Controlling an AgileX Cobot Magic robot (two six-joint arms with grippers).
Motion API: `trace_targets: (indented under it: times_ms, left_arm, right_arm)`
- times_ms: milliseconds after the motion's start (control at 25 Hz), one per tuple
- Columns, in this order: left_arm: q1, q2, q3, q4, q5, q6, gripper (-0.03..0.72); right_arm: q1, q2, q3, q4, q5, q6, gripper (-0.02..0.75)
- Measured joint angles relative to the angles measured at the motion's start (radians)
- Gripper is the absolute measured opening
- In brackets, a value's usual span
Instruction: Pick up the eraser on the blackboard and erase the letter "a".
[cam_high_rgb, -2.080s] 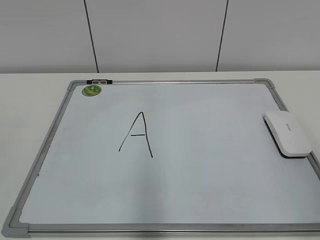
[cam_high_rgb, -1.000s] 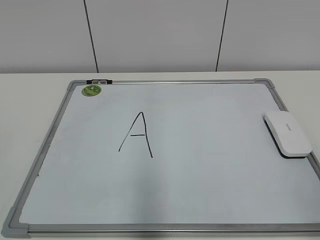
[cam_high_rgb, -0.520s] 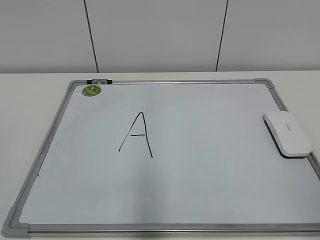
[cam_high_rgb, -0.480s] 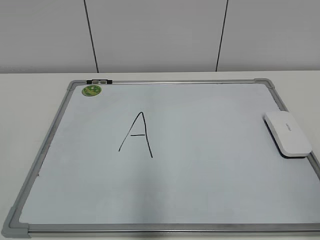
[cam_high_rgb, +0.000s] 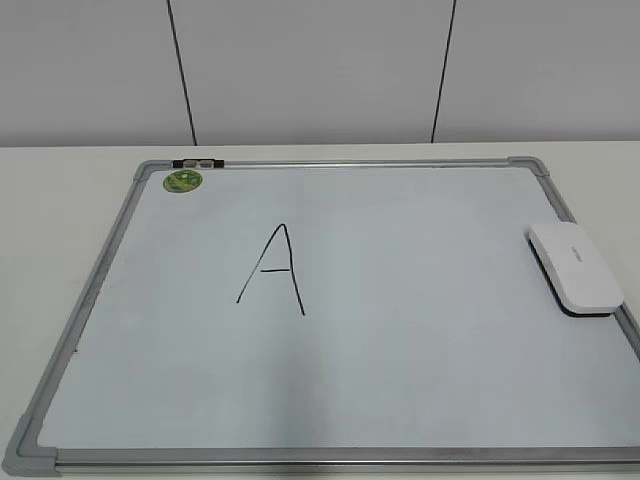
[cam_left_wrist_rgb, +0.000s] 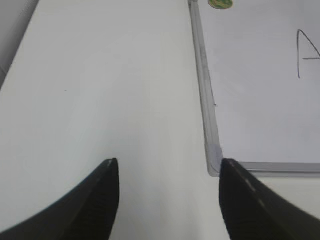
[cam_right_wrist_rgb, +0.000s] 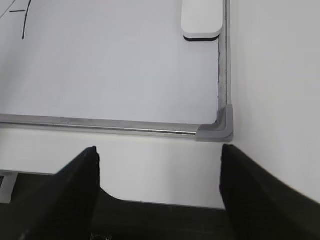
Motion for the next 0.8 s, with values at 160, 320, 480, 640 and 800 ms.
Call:
trace_targets:
  times_ms: [160, 320, 480, 640, 800]
  left_arm:
    - [0.087, -0.049, 0.0, 0.0, 0.0, 0.0, 0.461]
    - [0.106, -0.056, 0.0, 0.0, 0.0, 0.0, 0.461]
    - [0.108, -0.056, 0.0, 0.0, 0.0, 0.0, 0.461]
    - [0.108, -0.056, 0.0, 0.0, 0.0, 0.0, 0.461]
    - [0.108, -0.056, 0.0, 0.0, 0.0, 0.0, 0.457]
  right_arm:
    - [-0.035, -0.072, 0.0, 0.0, 0.0, 0.0, 0.555]
    - [-0.044, -0.139, 0.0, 0.0, 0.0, 0.0, 0.555]
    - [-0.044, -0.151, 0.0, 0.0, 0.0, 0.0, 0.555]
    - [-0.046, -0.151, 0.0, 0.0, 0.0, 0.0, 0.555]
    - [-0.046, -0.151, 0.0, 0.0, 0.0, 0.0, 0.555]
